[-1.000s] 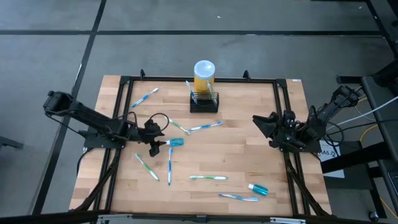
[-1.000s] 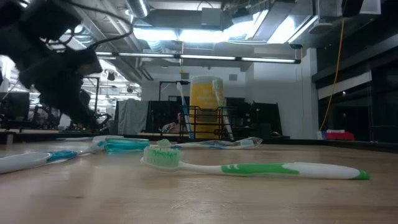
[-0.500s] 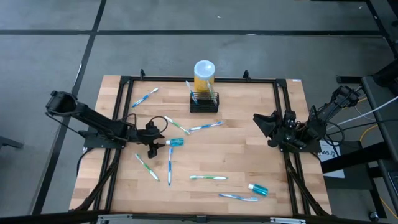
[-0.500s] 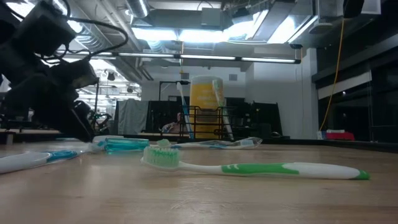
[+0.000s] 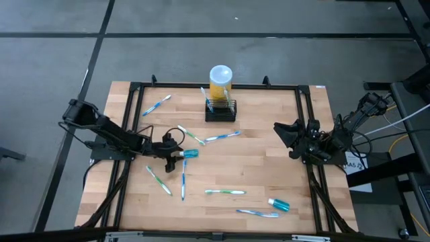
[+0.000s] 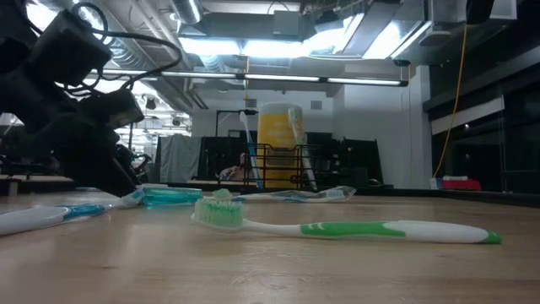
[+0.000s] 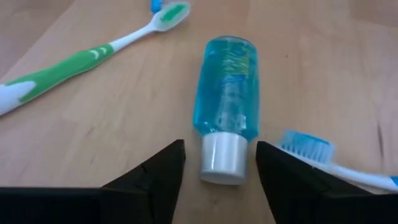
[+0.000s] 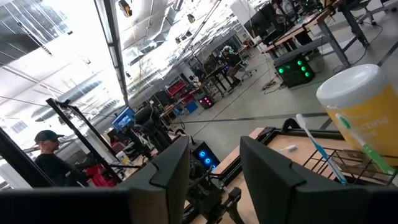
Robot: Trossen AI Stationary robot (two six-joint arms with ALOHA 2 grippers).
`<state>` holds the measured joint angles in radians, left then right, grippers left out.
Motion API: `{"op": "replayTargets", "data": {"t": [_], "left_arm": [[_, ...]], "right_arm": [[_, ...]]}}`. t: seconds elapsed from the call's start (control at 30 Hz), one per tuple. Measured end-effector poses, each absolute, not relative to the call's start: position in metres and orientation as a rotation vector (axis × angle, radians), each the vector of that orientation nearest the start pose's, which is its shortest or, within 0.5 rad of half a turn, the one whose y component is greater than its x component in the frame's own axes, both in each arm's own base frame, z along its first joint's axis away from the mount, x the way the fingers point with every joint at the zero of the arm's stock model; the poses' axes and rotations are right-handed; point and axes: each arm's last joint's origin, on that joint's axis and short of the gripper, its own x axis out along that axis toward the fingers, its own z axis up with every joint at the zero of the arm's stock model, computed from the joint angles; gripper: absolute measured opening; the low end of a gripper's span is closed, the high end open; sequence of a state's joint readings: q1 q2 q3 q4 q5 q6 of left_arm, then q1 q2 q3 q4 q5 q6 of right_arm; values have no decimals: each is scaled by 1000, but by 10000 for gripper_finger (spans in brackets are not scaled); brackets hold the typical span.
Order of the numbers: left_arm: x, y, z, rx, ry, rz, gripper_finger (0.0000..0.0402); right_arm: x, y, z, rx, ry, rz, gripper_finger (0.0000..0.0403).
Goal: Pick & Place toothbrushing station
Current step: Put the blue mouthwash in the wire organizer
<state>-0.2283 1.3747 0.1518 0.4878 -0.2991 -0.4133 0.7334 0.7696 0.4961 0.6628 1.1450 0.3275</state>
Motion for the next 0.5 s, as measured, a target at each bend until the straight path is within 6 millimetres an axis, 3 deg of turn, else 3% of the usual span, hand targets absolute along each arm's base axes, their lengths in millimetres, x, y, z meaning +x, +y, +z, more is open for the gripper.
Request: {"op": "replayTargets", "data": {"t": [0.2,0.4,0.5], "left_arm": [[176,-31,86,-274,689,264,87],[182,-34,96,-337,684,227,88],[195,-37,114,-372,701,153,88]], "right_arm": [[134,85,309,640,-301,-368,146],[133,84,311,655,-312,-366,146],[132,83,314,668,-332,-364,146]]}}
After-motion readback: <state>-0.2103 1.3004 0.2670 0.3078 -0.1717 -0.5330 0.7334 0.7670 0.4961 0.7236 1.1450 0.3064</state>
